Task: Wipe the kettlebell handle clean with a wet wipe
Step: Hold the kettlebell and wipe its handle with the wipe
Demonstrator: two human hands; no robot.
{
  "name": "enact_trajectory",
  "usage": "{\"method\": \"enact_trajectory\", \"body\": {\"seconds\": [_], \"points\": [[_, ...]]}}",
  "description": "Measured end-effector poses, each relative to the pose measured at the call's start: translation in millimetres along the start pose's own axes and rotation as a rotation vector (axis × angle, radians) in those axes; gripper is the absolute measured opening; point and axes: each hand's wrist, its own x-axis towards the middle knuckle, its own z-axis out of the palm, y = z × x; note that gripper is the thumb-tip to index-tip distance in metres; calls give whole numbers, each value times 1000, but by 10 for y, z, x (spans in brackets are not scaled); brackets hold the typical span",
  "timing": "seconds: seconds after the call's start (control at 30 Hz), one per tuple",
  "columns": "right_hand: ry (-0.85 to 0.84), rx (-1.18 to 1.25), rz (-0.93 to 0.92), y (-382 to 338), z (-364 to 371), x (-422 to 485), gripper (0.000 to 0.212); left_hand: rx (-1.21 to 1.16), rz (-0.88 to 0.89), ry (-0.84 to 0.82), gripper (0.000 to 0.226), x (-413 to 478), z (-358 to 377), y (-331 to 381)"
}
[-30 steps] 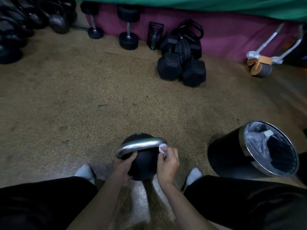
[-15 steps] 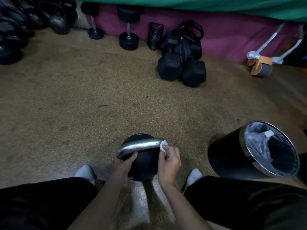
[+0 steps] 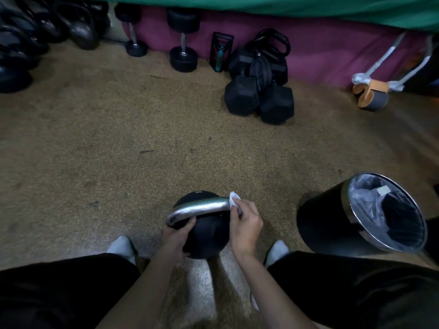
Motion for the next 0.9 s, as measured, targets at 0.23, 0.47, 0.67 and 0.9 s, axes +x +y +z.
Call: {"method": "enact_trajectory", "body": {"seconds": [0.23,0.47,0.67,0.9], "points": [[-50,-71,-5,20,-51,9,21,-9,7,-9,78,-51,16,20],[-129,-105,4,-39,-45,171,23,4,-1,17,79,-86,10,33],[-195,-167,-16,-12,-122,196,24,-15,1,5,79,-96,5,33],[-316,-230,-40,-146,-92,414,28,1,-20,-17,75,-123,27,47]]}}
